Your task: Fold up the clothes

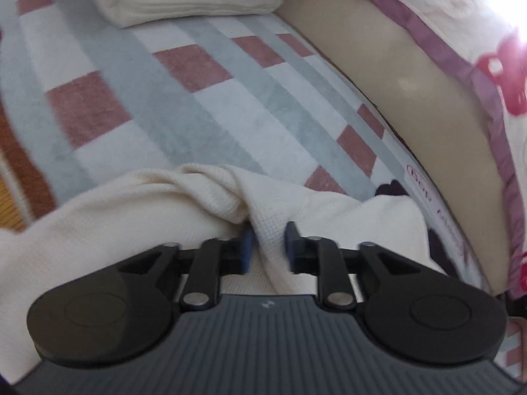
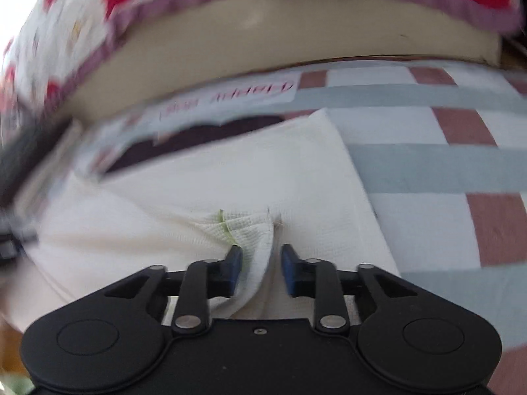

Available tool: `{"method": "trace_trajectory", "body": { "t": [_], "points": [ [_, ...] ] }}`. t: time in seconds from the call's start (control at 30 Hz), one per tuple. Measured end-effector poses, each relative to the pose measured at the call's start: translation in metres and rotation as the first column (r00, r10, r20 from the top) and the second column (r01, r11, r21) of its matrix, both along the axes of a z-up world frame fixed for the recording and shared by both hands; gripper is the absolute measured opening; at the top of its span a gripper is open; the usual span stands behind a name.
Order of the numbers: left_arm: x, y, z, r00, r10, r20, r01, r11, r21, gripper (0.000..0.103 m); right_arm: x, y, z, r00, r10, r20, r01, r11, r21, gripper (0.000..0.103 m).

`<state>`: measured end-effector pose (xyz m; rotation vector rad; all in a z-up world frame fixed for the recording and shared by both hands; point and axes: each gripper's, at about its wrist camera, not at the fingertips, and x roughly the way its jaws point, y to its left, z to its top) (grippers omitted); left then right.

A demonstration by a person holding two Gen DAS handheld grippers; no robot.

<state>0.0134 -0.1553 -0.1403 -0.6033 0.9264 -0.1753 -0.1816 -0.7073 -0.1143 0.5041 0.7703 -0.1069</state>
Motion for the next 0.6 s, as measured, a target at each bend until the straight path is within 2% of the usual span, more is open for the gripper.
{"method": "trace_trajectory", "body": {
  "t": [0.03,0.1,0.13,0.17,0.2,0.27,0.33,0.37,0.4,0.43,0.47,0.5,0.53,0.6],
  "points": [
    [-0.006,0.012,0.006,1.0,0.028,-0.011,-0.028,0.999,-0.041,0.042,-0.003,-0.007,0.006,0.999,-0.022,0.027,0.021,0.998,0.053,0.051],
    [-0.018,0.036,0.019,0.996,0.079,-0.03,-0.082,0.99,-0.113,0.043,-0.007,-0.029,0.019,0.994,-0.056,0.095,0.034,0.976,0.217,0.051],
    [-0.027,0.045,0.027,0.995,0.094,-0.015,-0.095,0.99,-0.103,0.044,-0.006,-0.04,0.026,0.99,-0.07,0.12,0.032,0.956,0.293,0.051],
    [-0.037,0.056,0.037,0.994,0.108,0.003,-0.107,0.993,-0.057,0.044,-0.003,-0.05,0.035,0.988,-0.076,0.137,0.025,0.938,0.345,0.051],
    [-0.046,0.066,0.046,0.993,0.119,0.021,-0.119,0.993,-0.004,0.046,0.003,-0.055,0.048,0.986,-0.066,0.153,0.007,0.934,0.357,0.051],
    [-0.063,0.08,0.062,0.99,0.129,0.047,-0.135,0.979,0.15,0.052,0.02,-0.056,0.077,0.984,-0.015,0.178,-0.045,0.944,0.327,0.053],
    [-0.077,0.091,0.067,0.993,0.116,0.025,-0.118,0.952,0.283,0.055,0.043,-0.041,0.11,0.984,0.094,0.153,-0.13,0.96,0.248,0.053],
    [-0.083,0.097,0.069,0.994,0.11,0.013,-0.108,0.934,0.34,0.055,0.054,-0.025,0.128,0.976,0.176,0.125,-0.193,0.972,0.137,0.054],
    [-0.09,0.101,0.068,0.994,0.107,0.001,-0.1,0.927,0.362,0.055,0.066,-0.004,0.148,0.96,0.27,0.078,-0.269,0.963,-0.022,0.059],
    [-0.097,0.106,0.067,0.995,0.104,-0.005,-0.096,0.929,0.357,0.055,0.074,0.022,0.164,0.942,0.335,-0.004,-0.327,0.918,-0.224,0.064],
    [-0.107,0.113,0.065,0.994,0.104,-0.013,-0.094,0.941,0.326,0.056,0.08,0.05,0.175,0.932,0.349,-0.095,-0.356,0.839,-0.412,0.064],
    [-0.114,0.119,0.062,0.994,0.109,-0.024,-0.098,0.952,0.29,0.058,0.084,0.076,0.183,0.922,0.357,-0.151,-0.382,0.762,-0.523,0.064],
    [-0.122,0.125,0.059,0.992,0.12,-0.036,-0.108,0.964,0.244,0.059,0.088,0.098,0.191,0.902,0.396,-0.174,-0.421,0.713,-0.561,0.064],
    [-0.133,0.137,0.048,0.988,0.139,-0.072,-0.128,0.981,0.148,0.06,0.093,0.139,0.202,0.83,0.533,-0.165,-0.531,0.666,-0.524,0.064]
  ]
}}
